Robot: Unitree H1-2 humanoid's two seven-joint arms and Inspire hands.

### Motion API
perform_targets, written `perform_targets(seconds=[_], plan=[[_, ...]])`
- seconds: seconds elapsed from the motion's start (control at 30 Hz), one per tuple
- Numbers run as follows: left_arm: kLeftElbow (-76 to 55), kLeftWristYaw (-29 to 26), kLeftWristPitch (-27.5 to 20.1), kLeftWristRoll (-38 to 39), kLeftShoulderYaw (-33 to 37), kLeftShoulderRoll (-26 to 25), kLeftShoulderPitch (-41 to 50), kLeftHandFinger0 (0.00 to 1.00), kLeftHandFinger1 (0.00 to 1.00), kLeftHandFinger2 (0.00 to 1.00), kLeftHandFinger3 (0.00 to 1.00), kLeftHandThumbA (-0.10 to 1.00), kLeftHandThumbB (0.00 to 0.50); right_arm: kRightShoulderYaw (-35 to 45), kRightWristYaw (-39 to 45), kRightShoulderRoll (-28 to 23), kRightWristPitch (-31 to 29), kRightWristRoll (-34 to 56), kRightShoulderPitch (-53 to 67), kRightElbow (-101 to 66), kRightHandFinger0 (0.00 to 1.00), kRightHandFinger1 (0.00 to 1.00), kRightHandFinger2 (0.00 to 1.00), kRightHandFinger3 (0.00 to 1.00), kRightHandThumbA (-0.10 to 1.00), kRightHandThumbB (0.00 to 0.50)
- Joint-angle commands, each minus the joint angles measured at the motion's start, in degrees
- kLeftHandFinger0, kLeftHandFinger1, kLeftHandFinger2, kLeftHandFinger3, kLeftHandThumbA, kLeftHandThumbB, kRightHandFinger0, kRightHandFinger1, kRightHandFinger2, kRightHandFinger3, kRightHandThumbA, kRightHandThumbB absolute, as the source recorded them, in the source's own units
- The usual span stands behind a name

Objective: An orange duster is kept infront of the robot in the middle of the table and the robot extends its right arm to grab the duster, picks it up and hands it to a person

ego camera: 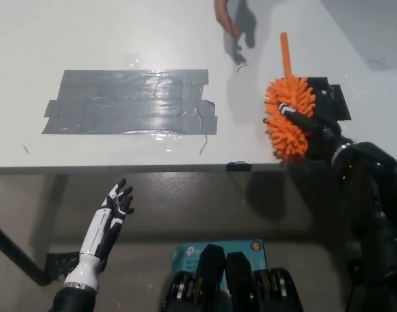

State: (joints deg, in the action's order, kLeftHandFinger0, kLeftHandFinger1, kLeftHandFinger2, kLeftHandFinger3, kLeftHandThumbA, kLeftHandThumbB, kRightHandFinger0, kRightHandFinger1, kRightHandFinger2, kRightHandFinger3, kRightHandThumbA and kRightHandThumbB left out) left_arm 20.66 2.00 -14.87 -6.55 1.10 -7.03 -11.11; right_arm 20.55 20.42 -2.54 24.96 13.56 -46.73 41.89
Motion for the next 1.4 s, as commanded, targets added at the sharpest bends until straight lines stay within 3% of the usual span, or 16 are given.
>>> perform_targets(seconds=[0.0,0.23,0.63,0.73,1.13,1.37], plan=[[-1.5,0.4,-1.6,0.3,0.0,-1.1,-2.0,0.87,0.93,0.97,1.00,0.92,0.089,-1.6,3.9,3.4,2.0,25.1,-3.6,-9.0,0.00,0.39,0.78,1.00,-0.10,0.104],[-1.6,0.3,-1.8,0.2,0.0,-1.2,-1.9,0.87,0.92,0.96,1.00,0.92,0.085,-3.6,2.0,3.7,2.0,26.5,-3.4,-9.3,0.00,0.36,0.75,1.00,-0.10,0.132],[-2.1,0.4,-1.4,0.0,0.1,-1.3,-2.2,0.87,0.93,0.97,1.00,0.93,0.094,-9.0,0.7,2.7,2.0,31.5,-3.9,-12.0,0.00,0.39,0.76,1.00,-0.10,0.125],[-2.1,0.3,-1.3,-0.2,0.2,-1.4,-2.2,0.88,0.93,0.97,1.00,0.93,0.092,-10.0,-0.2,2.9,2.0,32.6,-4.2,-11.9,0.00,0.39,0.77,1.00,-0.10,0.154],[-2.8,0.4,-0.4,-0.1,0.2,-1.6,-2.7,0.88,0.93,0.98,1.00,0.94,0.100,-14.4,-4.5,2.3,2.0,38.6,-4.7,-11.4,0.00,0.37,0.76,1.00,-0.10,0.156],[-2.8,0.5,-0.5,-0.1,0.3,-1.7,-2.9,0.88,0.93,0.98,1.00,0.95,0.105,-16.0,-5.6,1.4,2.0,39.0,-4.4,-10.6,0.00,0.43,0.80,1.00,-0.10,0.147]])
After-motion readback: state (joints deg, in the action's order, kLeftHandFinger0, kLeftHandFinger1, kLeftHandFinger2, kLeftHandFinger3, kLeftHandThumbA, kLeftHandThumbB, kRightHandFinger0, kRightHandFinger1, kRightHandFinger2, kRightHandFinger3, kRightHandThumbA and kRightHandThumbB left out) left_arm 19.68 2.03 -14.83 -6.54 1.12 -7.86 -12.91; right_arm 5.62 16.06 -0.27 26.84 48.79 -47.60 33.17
